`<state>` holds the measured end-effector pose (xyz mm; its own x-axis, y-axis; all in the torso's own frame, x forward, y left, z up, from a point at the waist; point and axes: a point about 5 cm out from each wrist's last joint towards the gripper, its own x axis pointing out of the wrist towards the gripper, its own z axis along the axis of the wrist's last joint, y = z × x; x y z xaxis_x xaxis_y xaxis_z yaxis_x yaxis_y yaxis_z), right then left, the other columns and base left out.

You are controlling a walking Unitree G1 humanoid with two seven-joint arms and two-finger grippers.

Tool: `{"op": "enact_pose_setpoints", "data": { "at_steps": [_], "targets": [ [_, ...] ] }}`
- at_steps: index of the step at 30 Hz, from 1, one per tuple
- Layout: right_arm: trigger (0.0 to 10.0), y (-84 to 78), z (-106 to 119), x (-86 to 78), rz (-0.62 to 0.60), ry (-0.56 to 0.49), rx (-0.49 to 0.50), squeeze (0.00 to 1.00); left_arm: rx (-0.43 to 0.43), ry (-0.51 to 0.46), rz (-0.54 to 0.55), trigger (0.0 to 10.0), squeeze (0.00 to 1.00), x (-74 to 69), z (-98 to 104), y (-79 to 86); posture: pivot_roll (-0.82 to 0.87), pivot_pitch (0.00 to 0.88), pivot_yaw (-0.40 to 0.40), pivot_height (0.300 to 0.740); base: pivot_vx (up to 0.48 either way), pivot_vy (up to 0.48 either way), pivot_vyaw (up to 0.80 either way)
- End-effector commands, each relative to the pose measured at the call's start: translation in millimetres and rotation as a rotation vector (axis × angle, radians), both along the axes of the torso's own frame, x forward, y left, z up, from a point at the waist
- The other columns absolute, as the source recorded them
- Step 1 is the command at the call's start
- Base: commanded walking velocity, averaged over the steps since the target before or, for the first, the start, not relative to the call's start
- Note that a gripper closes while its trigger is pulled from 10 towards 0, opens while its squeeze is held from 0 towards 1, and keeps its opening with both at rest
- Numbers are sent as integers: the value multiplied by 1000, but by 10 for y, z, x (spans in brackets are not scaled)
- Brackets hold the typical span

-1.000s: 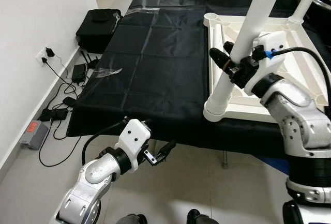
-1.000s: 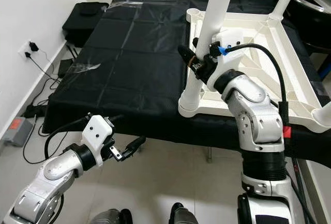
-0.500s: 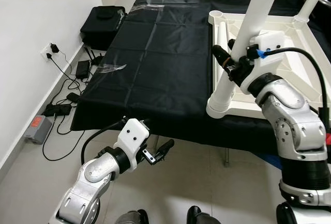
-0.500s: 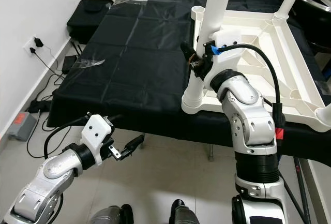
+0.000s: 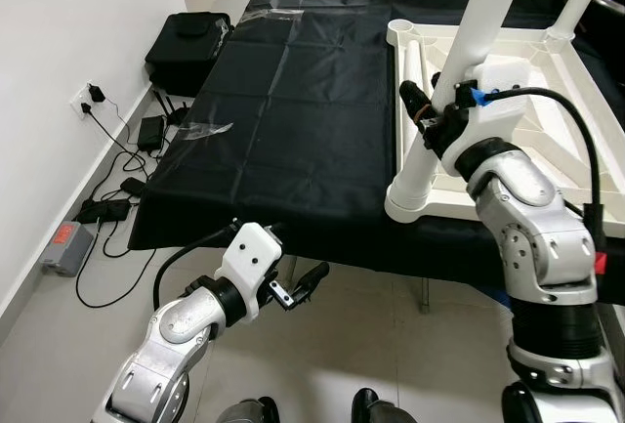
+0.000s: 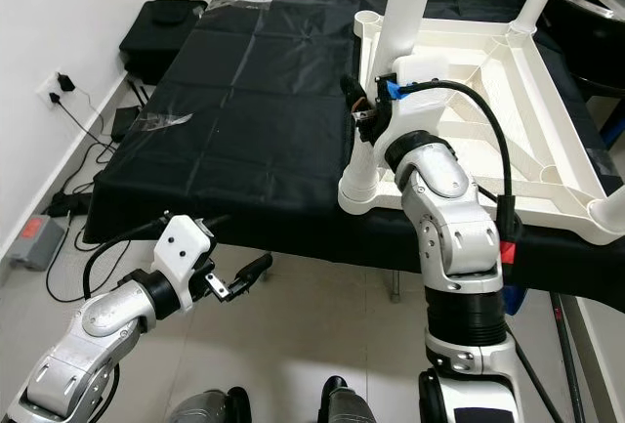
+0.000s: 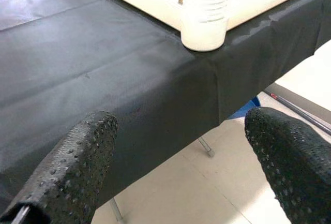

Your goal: Building children table

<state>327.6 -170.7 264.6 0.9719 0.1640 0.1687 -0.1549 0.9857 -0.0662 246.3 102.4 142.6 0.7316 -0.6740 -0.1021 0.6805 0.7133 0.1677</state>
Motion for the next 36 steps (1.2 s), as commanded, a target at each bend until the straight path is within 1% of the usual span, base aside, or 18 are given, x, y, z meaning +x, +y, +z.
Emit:
{"op": "enact_pose_setpoints", "data": {
  "at_steps": [1,4,7,14,16,18,26,29,31,36],
  "targets": [
    [0,-108,-531,56,-81,256,0,0,22,6,7,10000,0,3,-34,39,149,214,31,740,0,0,0],
    [0,-110,-529,59,-102,253,5,0,22,6,7,10000,0,0,-35,38,149,213,29,740,0,0,0],
    [0,-110,-514,65,-163,234,10,0,22,4,7,10000,0,0,-33,41,150,211,25,740,0,0,0],
    [0,-96,-504,67,-184,222,5,0,23,3,9,10000,0,3,-31,48,149,209,26,740,0,0,0],
    [0,-27,-500,70,-215,208,-18,0,22,1,10,10000,0,8,-28,46,147,204,22,740,0,0,0],
    [0,16,-507,78,-244,208,-16,0,20,1,9,10000,0,3,-31,37,146,203,23,740,0,0,0],
    [0,71,-494,117,-303,207,9,0,15,1,10,10000,0,-4,-34,27,145,209,16,740,0,0,0],
    [0,78,-492,126,-305,207,11,0,15,0,10,10000,0,-4,-32,23,147,211,15,740,0,0,0],
    [0,86,-483,165,-333,207,28,0,13,0,9,10000,0,-3,-27,14,147,214,11,740,0,0,0],
    [0,88,-470,188,-353,203,31,0,12,-1,10,10000,0,-6,-24,13,148,218,8,740,0,0,0]
  ]
}}
